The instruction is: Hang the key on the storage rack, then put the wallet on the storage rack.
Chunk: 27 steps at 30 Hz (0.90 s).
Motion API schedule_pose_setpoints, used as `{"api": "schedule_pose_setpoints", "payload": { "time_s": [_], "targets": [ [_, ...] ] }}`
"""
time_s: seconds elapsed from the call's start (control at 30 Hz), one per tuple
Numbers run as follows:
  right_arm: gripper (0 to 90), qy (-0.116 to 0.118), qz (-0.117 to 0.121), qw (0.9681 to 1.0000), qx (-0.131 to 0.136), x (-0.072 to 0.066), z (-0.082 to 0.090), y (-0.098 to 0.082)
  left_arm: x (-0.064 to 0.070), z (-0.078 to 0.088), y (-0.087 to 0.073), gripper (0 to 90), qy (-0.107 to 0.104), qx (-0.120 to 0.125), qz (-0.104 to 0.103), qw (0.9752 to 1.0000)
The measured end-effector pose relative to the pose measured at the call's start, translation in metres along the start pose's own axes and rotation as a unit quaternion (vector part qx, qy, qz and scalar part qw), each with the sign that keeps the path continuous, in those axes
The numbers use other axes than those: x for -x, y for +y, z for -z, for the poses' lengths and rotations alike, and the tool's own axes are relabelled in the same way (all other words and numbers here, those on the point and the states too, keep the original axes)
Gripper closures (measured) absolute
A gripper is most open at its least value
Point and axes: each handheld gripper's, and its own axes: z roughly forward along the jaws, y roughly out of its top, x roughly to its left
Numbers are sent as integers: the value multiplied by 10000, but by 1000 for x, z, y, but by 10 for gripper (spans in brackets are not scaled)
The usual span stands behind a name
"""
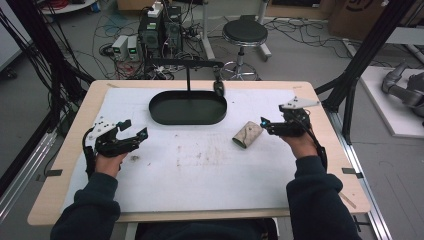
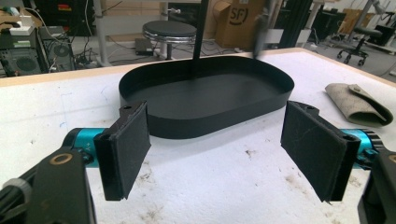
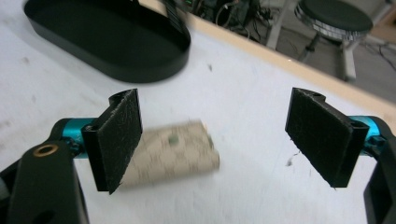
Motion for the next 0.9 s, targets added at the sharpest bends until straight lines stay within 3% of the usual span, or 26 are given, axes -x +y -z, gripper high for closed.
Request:
{"api": "schedule_pose_setpoints", "payload": {
  "time_s": [0.23,0.37,0.5,0.7,0.77,0.9],
  "targets": [
    [192,-58,-447,9990,-42,4,-2,-30,3,-1,-1,238,11,-44,-63,10000],
    [192,-300,-394,9988,36,2,1,-38,4,1,0,238,-4,24,-99,9999],
    [192,-338,-398,9986,37,-2,-1,-40,3,1,0,238,17,15,-83,10000],
    [193,-170,-603,9978,-196,-10,-14,-45,4,1,0,238,35,-28,-124,9999],
    [192,-10,-747,9964,-404,-18,-24,-46,5,1,0,238,31,-73,-166,9998],
    [193,83,-852,9945,-598,-31,-36,-46,7,1,0,238,71,-78,-171,9998]
  ]
}}
